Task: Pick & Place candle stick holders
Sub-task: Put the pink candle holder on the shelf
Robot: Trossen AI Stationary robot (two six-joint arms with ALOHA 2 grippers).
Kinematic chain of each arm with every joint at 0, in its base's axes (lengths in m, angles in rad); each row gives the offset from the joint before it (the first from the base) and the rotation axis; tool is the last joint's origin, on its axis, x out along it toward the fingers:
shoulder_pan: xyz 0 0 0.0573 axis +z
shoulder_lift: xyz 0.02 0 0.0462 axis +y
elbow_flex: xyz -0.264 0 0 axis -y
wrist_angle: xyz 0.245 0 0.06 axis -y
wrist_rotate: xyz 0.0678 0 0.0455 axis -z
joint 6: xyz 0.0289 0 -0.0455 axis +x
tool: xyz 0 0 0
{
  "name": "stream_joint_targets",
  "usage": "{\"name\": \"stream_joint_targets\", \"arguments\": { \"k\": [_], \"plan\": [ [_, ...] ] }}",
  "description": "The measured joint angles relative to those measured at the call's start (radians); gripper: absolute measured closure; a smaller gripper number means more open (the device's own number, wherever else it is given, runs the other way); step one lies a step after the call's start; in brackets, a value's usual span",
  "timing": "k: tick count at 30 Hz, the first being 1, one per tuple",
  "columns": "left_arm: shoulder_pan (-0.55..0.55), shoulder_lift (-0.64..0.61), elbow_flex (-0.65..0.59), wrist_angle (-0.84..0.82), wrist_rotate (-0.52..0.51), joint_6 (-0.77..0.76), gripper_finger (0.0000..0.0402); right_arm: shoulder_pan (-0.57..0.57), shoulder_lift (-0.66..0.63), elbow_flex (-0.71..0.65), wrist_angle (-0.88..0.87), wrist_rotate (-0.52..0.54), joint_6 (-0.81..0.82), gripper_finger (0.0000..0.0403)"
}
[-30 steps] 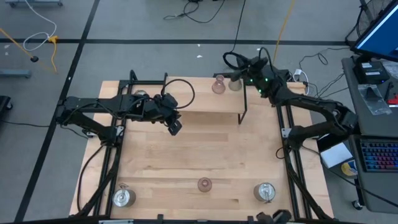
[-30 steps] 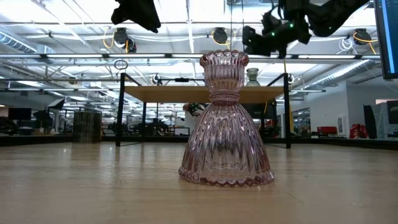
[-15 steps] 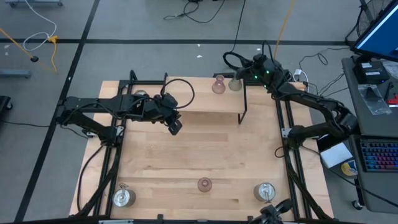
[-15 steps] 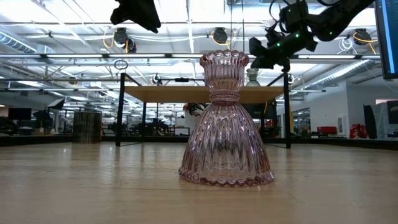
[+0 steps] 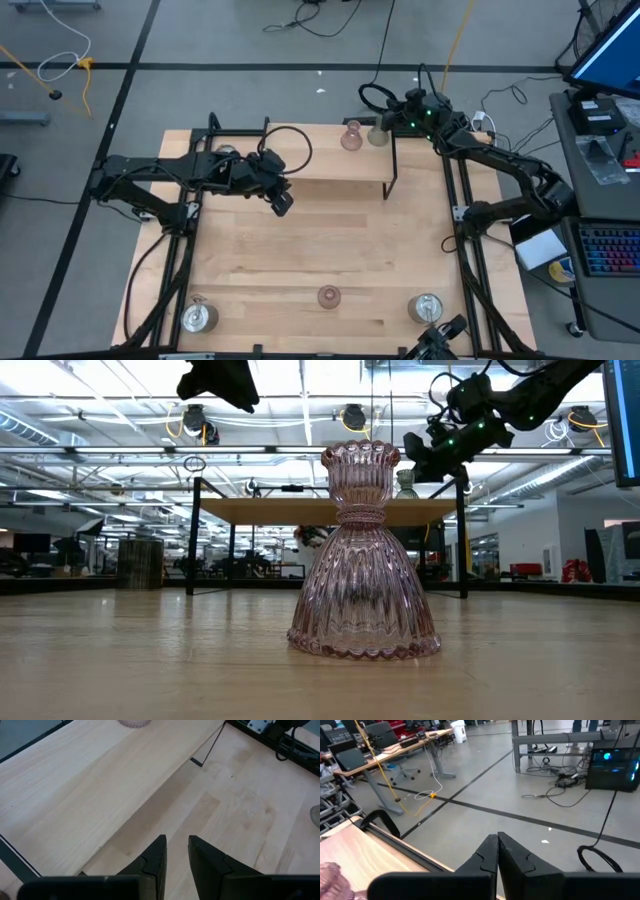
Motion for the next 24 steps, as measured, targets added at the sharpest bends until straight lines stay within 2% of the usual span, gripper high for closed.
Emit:
{"name": "stream_joint_targets", "arguments": {
  "k": [24],
  "plan": [
    [0.0, 0.0, 0.0, -0.001, 0.0, 0.002, 0.0321, 0.009, 0.0, 0.0, -0.038, -0.101, 0.0, 0.0403]
  ]
}}
